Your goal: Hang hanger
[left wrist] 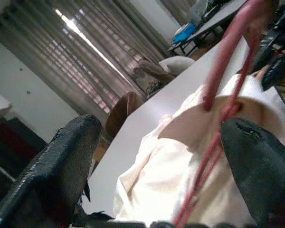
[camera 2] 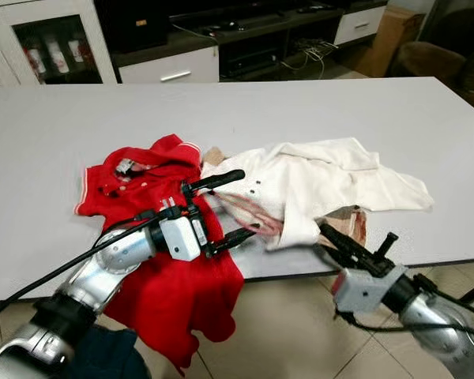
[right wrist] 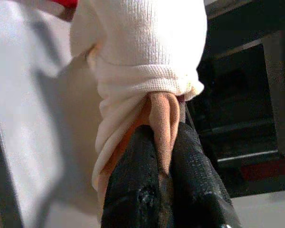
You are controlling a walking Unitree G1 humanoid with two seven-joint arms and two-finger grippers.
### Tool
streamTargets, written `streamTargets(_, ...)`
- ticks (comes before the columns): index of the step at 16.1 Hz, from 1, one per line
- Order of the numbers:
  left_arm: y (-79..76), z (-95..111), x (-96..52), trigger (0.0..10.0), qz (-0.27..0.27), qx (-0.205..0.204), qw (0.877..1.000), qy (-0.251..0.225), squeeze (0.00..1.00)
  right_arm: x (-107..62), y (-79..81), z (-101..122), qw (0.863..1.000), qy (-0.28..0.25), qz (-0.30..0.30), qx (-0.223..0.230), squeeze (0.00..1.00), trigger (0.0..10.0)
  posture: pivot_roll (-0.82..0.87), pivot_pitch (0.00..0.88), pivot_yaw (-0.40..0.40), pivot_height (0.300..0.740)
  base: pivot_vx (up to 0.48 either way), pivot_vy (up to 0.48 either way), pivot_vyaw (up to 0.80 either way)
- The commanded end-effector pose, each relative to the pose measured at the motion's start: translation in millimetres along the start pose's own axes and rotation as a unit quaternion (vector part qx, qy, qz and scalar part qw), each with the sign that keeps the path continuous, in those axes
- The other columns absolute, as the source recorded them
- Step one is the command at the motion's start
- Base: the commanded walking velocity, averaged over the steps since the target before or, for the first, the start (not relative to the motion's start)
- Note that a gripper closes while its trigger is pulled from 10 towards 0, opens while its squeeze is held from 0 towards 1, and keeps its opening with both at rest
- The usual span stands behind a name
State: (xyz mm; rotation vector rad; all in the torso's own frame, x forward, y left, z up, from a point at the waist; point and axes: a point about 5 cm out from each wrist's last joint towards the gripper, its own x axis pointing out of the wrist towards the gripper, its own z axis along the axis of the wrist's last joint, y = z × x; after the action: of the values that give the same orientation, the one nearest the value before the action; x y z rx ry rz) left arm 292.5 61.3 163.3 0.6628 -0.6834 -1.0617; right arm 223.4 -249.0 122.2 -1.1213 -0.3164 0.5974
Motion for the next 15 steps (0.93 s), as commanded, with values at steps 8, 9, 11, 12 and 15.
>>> streamTargets(8, -10.2, -1, 11.5, 10.0, -0.116, 0.087, 0.989, -0.028, 0.0, 15.6, -4.4, 7, 0.999, -0.027, 0.011, -0.042, 0.0, 10.0, -0.01, 0.08, 0.064, 0.74, 0.0, 0.0, 0.0)
streamTargets(9, -8.3, -2, 10.2, 10.0, -0.118, 0.092, 0.988, -0.023, 0.0, 15.4, -4.4, 7, 0.999, -0.026, 0.011, -0.043, 0.0, 10.0, 0.0, 0.078, 0.065, 0.74, 0.0, 0.0, 0.0)
streamTargets(11, -0.6, -5, 8.3, 10.0, -0.114, 0.106, 0.988, -0.013, 0.0, 16.1, -3.4, 7, 0.998, -0.028, 0.012, -0.046, 0.0, 10.0, 0.0, 0.077, 0.064, 0.74, 0.0, 0.0, 0.0)
streamTargets(12, 1.4, -6, 8.4, 10.0, -0.112, 0.107, 0.988, -0.011, 0.0, 16.3, -2.8, 7, 0.998, -0.028, 0.013, -0.047, 0.0, 10.0, 0.0, 0.077, 0.063, 0.74, 0.0, 0.0, 0.0)
streamTargets(15, 3.6, -8, 9.8, 10.0, -0.106, 0.111, 0.988, -0.011, 0.0, 15.4, 0.1, 6, 0.998, -0.028, 0.021, -0.052, 0.0, 10.0, 0.0, 0.077, 0.06, 0.74, 0.0, 0.0, 0.0)
